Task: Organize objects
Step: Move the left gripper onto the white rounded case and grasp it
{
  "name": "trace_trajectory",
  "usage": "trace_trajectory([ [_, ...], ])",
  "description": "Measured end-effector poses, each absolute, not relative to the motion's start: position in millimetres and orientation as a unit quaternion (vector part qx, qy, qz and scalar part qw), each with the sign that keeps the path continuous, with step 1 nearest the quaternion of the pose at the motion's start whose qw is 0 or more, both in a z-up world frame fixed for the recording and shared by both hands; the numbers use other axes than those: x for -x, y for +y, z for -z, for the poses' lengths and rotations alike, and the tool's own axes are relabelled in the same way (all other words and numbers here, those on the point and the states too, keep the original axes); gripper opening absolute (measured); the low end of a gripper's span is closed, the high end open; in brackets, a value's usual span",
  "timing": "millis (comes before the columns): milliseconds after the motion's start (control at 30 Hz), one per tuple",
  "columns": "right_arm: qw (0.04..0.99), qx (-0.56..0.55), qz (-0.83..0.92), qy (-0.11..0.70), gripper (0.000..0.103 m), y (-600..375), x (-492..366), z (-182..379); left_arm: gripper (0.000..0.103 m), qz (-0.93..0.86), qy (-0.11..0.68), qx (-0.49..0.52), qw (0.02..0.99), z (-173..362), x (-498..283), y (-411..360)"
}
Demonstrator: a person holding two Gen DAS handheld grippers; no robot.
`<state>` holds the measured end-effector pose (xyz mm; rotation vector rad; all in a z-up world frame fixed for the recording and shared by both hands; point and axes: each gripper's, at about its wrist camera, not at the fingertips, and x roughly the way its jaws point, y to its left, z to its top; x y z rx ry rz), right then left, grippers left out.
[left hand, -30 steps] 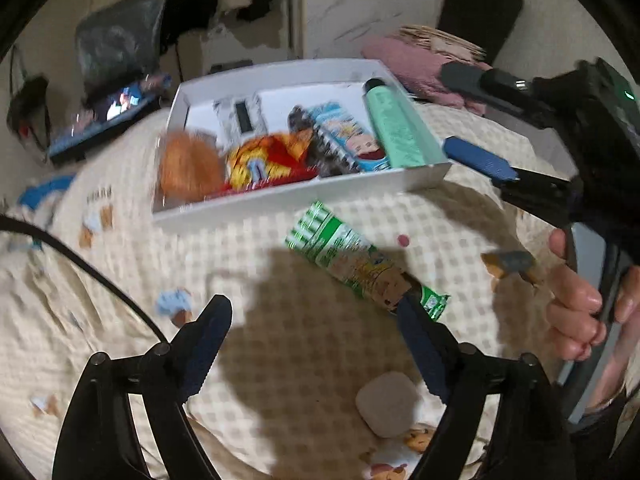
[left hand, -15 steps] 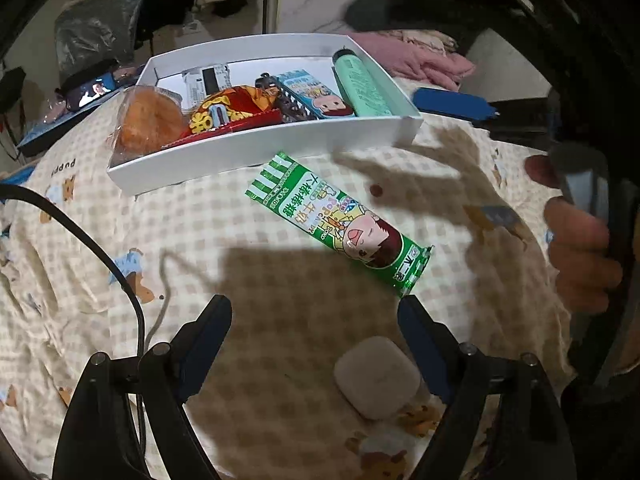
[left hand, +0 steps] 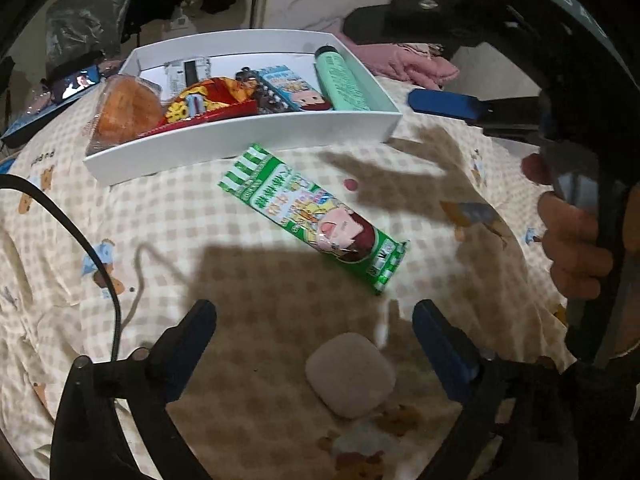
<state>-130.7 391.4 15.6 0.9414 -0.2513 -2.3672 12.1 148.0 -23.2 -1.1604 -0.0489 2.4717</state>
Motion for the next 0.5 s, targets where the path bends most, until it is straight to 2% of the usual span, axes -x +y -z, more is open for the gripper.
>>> trace_trajectory([
  [367, 0.292, -0.354, 0.882, -0.106, 0.093, 395, 132, -15, 0.1, -0.861, -0.017, 0.442, 0.252, 37, -10, 157],
  [467, 0.295, -0.357, 0.88, -0.11, 0.093, 395, 132, -15, 0.086, -0.864, -0.037, 0.431, 0.258, 34, -11, 149],
  [500, 0.294, -0.358, 0.879, -0.111, 0.093, 396, 133, -15, 0.077, -0.865, -0.044, 0.429, 0.256, 33, -10, 147],
])
